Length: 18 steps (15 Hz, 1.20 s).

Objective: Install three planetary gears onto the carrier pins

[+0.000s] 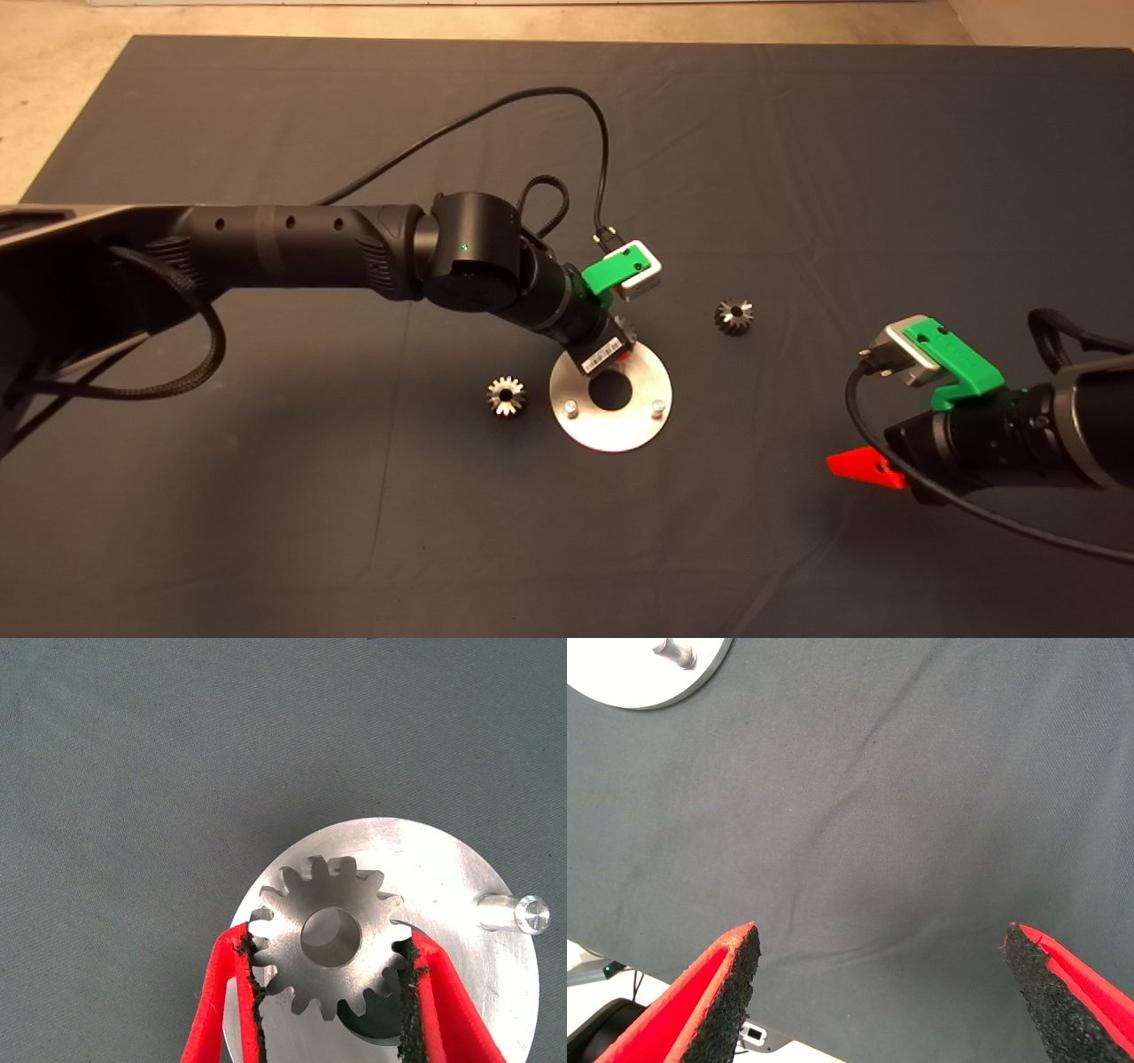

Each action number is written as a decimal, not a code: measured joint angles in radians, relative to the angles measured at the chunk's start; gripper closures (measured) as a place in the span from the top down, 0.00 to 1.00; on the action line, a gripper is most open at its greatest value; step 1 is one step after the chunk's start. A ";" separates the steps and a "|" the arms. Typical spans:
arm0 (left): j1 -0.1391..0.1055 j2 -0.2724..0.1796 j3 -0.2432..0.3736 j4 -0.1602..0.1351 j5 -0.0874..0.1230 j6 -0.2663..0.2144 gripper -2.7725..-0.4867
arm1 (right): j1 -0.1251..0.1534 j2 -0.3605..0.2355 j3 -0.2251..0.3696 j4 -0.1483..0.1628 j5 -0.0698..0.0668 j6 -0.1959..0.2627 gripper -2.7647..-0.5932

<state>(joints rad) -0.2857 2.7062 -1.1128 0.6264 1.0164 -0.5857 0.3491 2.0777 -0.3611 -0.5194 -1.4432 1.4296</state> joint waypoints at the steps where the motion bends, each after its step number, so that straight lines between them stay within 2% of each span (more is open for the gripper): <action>1: 0.000 0.000 0.000 0.000 0.000 0.000 0.05 | 0.000 0.000 0.000 0.000 0.000 0.000 0.67; 18: 0.000 0.000 -0.007 0.009 0.000 0.008 0.05 | 0.000 0.000 0.000 0.000 0.001 0.000 0.67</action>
<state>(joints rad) -0.2862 2.7062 -1.1198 0.6355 1.0164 -0.5779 0.3491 2.0780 -0.3611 -0.5194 -1.4421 1.4296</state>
